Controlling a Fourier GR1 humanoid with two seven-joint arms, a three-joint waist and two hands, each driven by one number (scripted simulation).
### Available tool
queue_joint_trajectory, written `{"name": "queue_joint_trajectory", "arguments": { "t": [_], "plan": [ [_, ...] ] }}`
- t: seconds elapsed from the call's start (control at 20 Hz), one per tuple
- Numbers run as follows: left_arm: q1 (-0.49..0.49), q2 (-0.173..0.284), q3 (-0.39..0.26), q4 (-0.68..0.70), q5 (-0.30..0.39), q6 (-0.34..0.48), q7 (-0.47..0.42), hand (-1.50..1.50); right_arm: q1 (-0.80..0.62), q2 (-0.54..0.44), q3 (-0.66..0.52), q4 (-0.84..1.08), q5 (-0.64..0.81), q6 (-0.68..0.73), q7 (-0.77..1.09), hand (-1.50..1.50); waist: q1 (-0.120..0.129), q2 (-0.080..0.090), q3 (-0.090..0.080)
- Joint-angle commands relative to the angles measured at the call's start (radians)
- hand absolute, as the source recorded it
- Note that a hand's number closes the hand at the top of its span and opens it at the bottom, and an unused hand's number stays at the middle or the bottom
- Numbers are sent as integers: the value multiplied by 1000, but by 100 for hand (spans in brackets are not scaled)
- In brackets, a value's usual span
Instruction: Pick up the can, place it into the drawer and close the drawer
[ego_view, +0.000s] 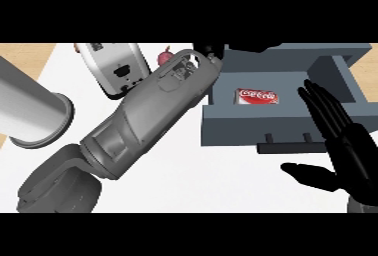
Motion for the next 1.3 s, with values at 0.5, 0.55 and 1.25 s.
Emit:
{"name": "queue_joint_trajectory", "arguments": {
  "t": [0.5, 0.55, 1.25],
  "plan": [
    [106, 183, -9, -246, -89, -22, 163, -150, -142, 103, 3, 528, 223, -338, -80, -150, 48, -13, 0],
    [128, 194, -23, -270, -100, -24, 192, -150, -175, 116, 13, 541, 254, -325, -38, -150, 48, -14, 0],
    [224, 351, -27, -494, -135, -46, 324, -150, -458, 106, -119, 1047, 338, -577, -108, -150, 74, 0, 1]
  ]
}}
